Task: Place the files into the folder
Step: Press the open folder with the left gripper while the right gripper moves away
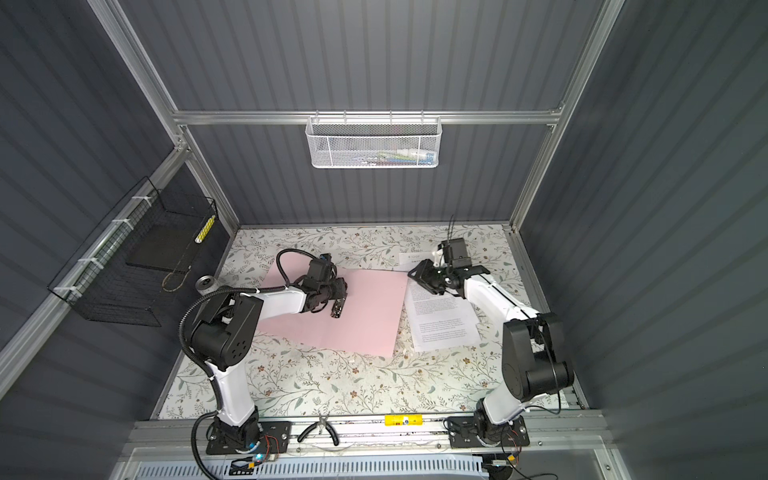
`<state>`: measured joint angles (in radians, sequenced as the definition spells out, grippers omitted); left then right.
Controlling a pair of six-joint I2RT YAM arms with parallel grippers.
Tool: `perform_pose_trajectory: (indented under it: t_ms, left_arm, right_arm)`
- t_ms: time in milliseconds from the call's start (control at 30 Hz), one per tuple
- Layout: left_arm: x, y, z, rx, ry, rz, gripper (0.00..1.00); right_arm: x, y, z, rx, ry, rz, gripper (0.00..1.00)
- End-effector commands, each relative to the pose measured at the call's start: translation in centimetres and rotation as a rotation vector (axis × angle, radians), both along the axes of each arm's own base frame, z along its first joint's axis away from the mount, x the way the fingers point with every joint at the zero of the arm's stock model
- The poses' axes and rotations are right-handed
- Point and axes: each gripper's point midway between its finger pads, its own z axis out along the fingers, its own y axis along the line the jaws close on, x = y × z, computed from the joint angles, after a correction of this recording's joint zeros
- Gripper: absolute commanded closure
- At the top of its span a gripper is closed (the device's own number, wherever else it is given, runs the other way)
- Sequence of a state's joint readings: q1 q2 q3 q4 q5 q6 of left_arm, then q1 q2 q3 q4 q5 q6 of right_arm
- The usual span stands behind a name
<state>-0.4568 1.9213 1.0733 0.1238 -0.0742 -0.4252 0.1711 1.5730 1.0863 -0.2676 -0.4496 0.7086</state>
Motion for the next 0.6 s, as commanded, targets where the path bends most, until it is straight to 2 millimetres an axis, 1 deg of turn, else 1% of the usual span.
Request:
perform_pose_trajectory:
  t_ms: [0, 67, 167, 233, 400, 467, 500, 567]
  left_arm:
    - [0.7, -0.8, 3.8, -0.013, -0.05, -0.02, 0.48]
    - [0.8, -1.4, 4.9, -0.017, -0.065, -0.045, 0.48]
    - [0.6, -2.1, 6.1, -0.026, -0.081, -0.061, 0.48]
    - [0.3, -2.5, 6.7, -0.041, -0.089, -0.07, 0.48]
    - [-0.8, -4.5, 7.9, -0.097, -0.095, -0.112, 0.48]
    - [-1.3, -5.3, 8.4, -0.103, -0.106, -0.129, 0.48]
    - [-1.6, -5.7, 8.5, -0.108, -0.104, -0.138, 0.48]
    - [-2.1, -6.6, 8.7, -0.122, -0.1, -0.157, 0.49]
  right_arm:
    - [-0.7, -5.5, -0.7, -0.15, 0.008, -0.074, 0.51]
    - [-1.3, -8.7, -1.1, -0.239, 0.033, -0.125, 0.51]
    - [-2.2, -11.8, -1.3, -0.302, 0.057, -0.17, 0.51]
    - [-3.0, -13.1, -1.7, -0.296, 0.077, -0.181, 0.52]
    - [-5.2, -14.1, -4.0, -0.264, 0.094, -0.19, 0.54]
    - [-5.3, -14.5, -4.6, -0.246, 0.075, -0.206, 0.55]
    - [-5.4, -14.1, -4.7, -0.216, 0.077, -0.192, 0.56]
    - [-5.5, -14.3, -5.0, -0.226, 0.097, -0.186, 0.59]
